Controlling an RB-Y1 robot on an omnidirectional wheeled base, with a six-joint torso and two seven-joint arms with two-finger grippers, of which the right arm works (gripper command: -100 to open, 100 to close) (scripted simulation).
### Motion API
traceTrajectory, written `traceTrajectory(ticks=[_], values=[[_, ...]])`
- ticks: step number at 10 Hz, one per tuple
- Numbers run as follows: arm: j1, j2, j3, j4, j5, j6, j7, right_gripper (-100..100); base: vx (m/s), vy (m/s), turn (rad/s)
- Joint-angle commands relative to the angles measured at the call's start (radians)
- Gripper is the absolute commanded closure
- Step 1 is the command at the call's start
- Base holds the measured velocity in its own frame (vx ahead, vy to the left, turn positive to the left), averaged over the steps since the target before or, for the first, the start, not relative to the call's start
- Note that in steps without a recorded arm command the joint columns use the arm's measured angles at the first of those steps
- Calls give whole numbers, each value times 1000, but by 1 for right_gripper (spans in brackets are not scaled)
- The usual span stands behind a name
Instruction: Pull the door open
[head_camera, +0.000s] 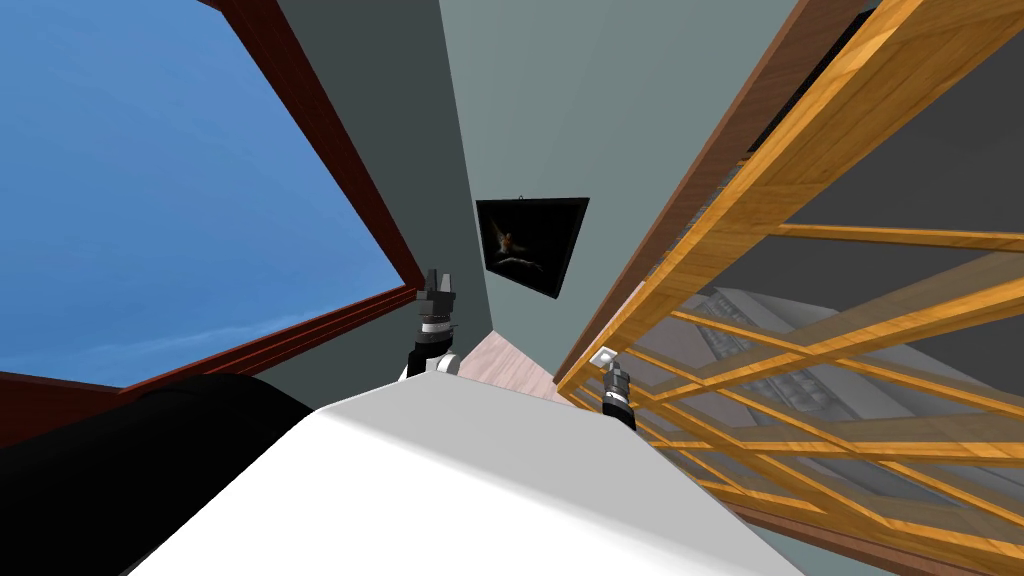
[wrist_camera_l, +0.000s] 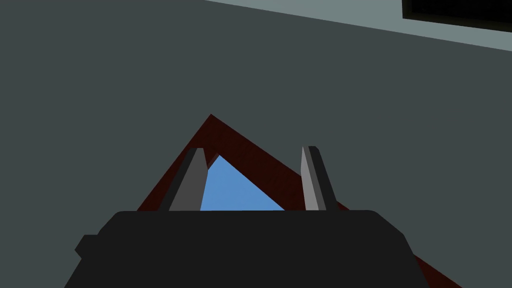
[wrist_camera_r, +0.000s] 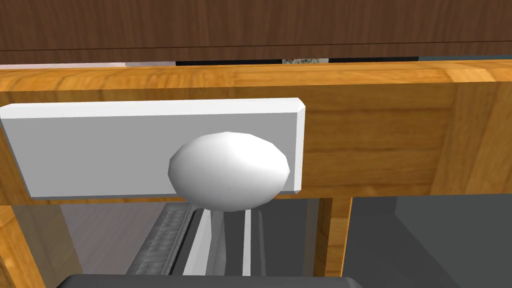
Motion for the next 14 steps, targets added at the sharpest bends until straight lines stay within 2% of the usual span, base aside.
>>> traceTrajectory(ticks=[1, 4, 5, 6, 7, 12, 13, 14], values=[[-6, 7, 26, -15, -10, -1, -50, 100, -28, -5, 23], [-7, 3, 37, -12, -23, -2, -99, 100, -23, -4, 12], [-8, -1, 48, -10, -37, -3, -138, 100, -19, -1, 6], [-8, -1, 48, -10, -37, -3, -141, 100, -25, -1, 24], [-9, -7, 36, 27, -48, -11, -166, -100, -40, -11, 14], [-27, 9, 33, 35, -80, -11, -291, -100, -65, 4, 48], [-27, 9, 33, 35, -80, -11, -301, -100, -47, 12, 12], [-32, 13, 32, 38, -88, -12, -338, -100, -37, 5, 28]])
